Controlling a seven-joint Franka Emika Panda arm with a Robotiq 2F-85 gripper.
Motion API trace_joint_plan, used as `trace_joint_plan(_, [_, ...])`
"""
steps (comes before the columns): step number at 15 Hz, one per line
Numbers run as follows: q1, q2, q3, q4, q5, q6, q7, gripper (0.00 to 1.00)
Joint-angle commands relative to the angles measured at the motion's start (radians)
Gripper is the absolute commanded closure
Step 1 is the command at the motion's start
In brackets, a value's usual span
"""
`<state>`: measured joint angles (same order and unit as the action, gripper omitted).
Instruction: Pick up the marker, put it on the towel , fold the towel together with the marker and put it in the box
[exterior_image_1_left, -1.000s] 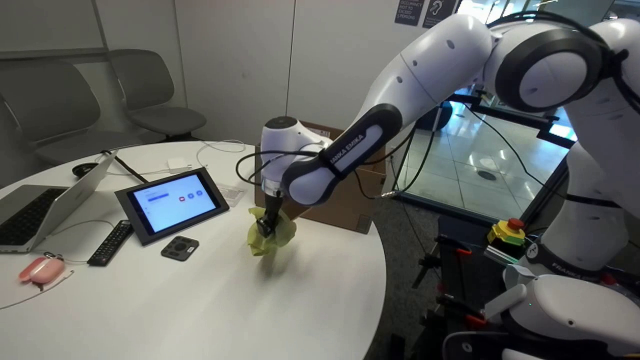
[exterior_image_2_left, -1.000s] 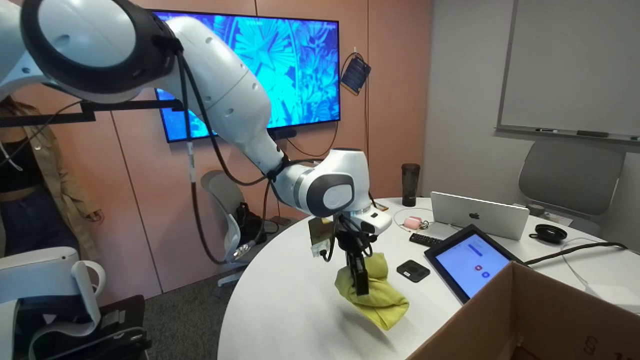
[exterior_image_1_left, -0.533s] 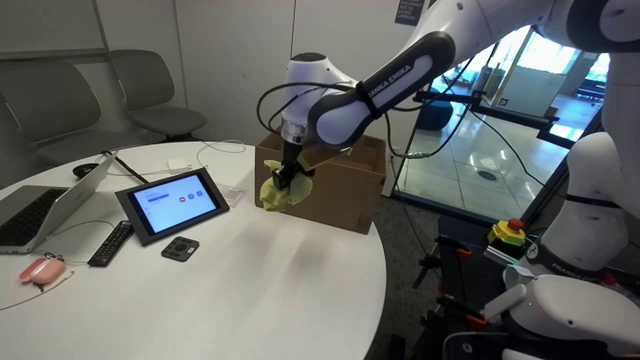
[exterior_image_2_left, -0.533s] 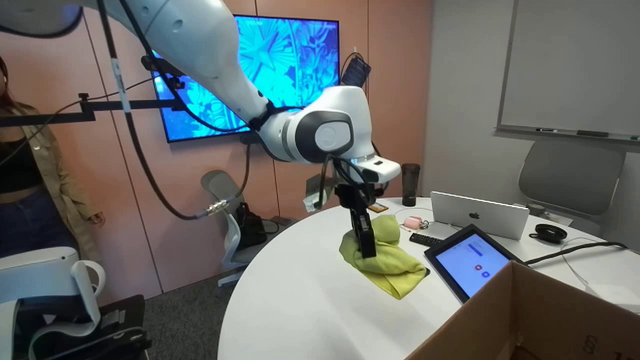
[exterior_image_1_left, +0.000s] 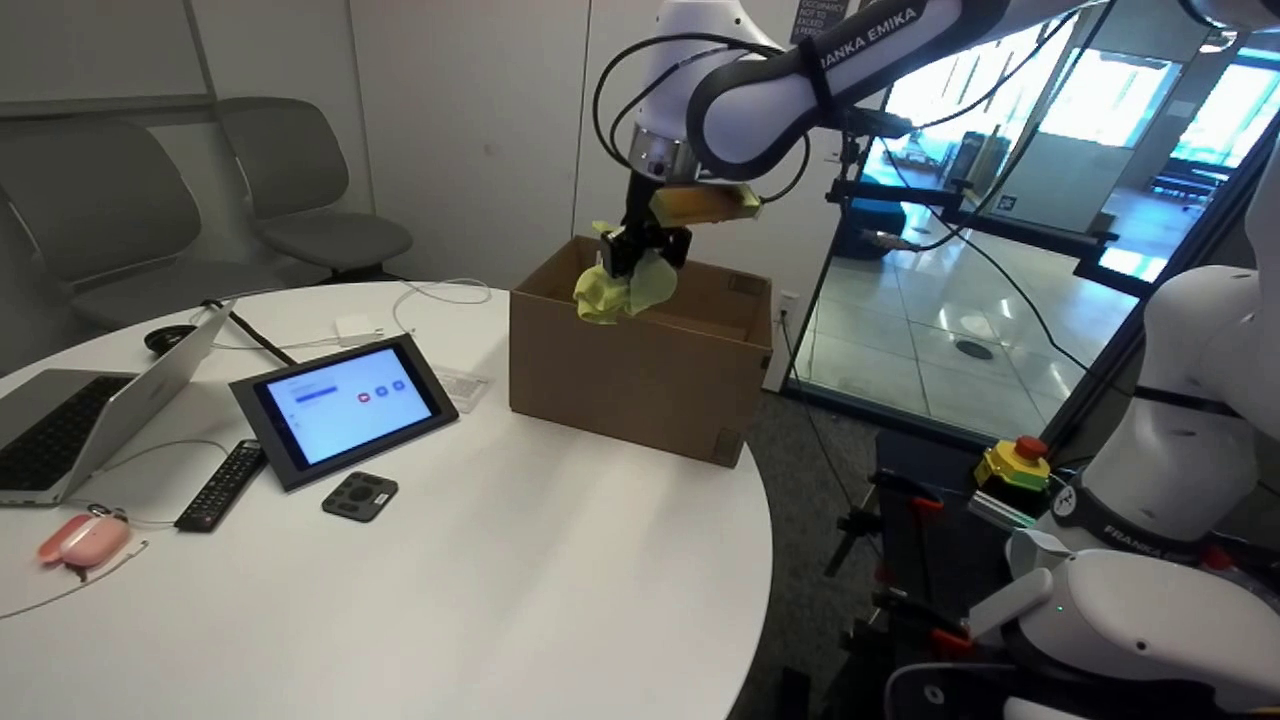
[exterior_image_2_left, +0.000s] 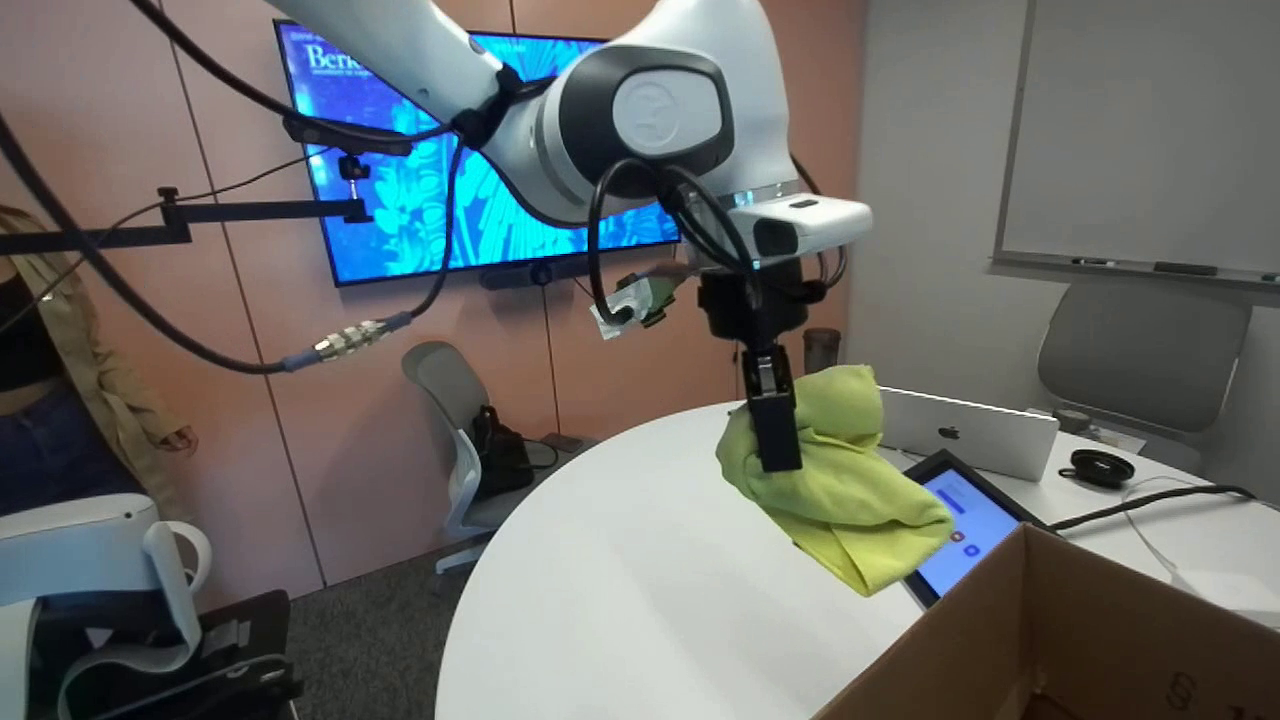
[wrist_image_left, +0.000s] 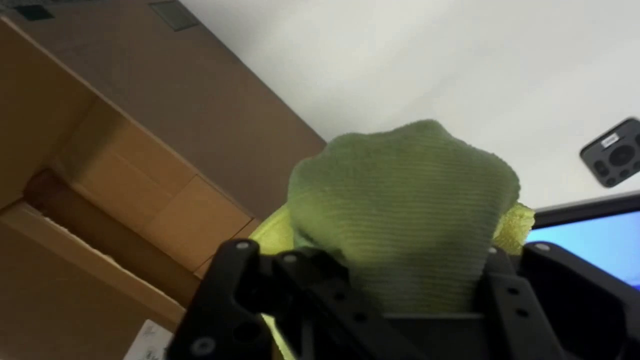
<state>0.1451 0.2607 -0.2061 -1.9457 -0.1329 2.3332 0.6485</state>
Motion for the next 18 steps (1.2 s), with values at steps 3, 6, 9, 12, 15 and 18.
trace_joint_plan(3, [-0.112,-0.054,-0.019,-0.027,-0.060,0.019,0.107,0.91])
trace_joint_plan(6, [-0.147,0.006,-0.036,0.012,-0.106,0.032,0.186,0.90])
trace_joint_plan(9, [-0.170,0.089,-0.041,0.057,-0.106,0.043,0.236,0.91])
trace_joint_plan(12, [-0.182,0.176,-0.056,0.107,-0.089,0.042,0.285,0.90])
trace_joint_plan(15, [-0.199,0.254,-0.074,0.157,-0.065,0.025,0.335,0.90])
trace_joint_plan(18, [-0.219,0.307,-0.091,0.194,-0.039,0.023,0.377,0.90])
